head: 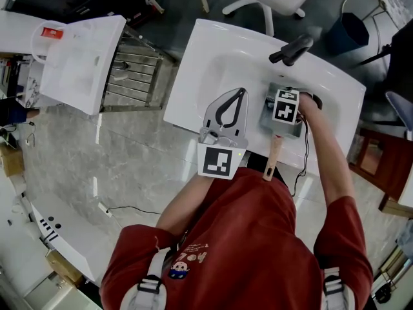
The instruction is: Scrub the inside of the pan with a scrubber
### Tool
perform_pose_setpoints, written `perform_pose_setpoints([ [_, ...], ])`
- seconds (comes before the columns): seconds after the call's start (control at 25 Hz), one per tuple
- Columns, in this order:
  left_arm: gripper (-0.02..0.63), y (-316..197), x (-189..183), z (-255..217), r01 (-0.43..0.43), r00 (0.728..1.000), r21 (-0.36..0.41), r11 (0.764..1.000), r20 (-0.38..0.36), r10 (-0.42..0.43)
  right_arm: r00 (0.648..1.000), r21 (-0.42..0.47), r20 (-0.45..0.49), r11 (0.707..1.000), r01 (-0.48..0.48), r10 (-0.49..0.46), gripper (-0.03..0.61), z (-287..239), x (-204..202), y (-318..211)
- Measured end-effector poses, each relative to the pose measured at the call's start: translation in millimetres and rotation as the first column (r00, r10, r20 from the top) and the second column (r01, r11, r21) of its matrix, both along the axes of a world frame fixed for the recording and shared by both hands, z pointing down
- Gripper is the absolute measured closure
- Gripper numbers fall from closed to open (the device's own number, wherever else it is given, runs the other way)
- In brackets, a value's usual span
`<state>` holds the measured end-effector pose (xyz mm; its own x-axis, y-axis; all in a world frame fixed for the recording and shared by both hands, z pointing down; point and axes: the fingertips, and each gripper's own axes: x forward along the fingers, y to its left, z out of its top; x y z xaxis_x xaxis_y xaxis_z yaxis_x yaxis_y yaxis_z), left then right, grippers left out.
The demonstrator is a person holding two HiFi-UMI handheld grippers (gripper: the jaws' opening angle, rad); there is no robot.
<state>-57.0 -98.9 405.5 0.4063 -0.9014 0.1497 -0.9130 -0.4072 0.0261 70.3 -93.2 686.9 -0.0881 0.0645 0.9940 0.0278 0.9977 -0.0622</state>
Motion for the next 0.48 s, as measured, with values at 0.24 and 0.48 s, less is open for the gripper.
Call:
perform_pose_setpoints([
  [0.24,0.6,-1,0,-1,-0.006,1.0,-0.005,1.0,0.014,0.006,0.999,0.144,-0.026,0.989,-0.033,0.037,0.43,19,6,-25],
  [0.48,0.6,2,4,3,-0.018,1.0,-0.011,1.0,0.02,0.018,0.996,0.191,-0.03,0.979,-0.074,0.081,0.43,24,4,-32],
])
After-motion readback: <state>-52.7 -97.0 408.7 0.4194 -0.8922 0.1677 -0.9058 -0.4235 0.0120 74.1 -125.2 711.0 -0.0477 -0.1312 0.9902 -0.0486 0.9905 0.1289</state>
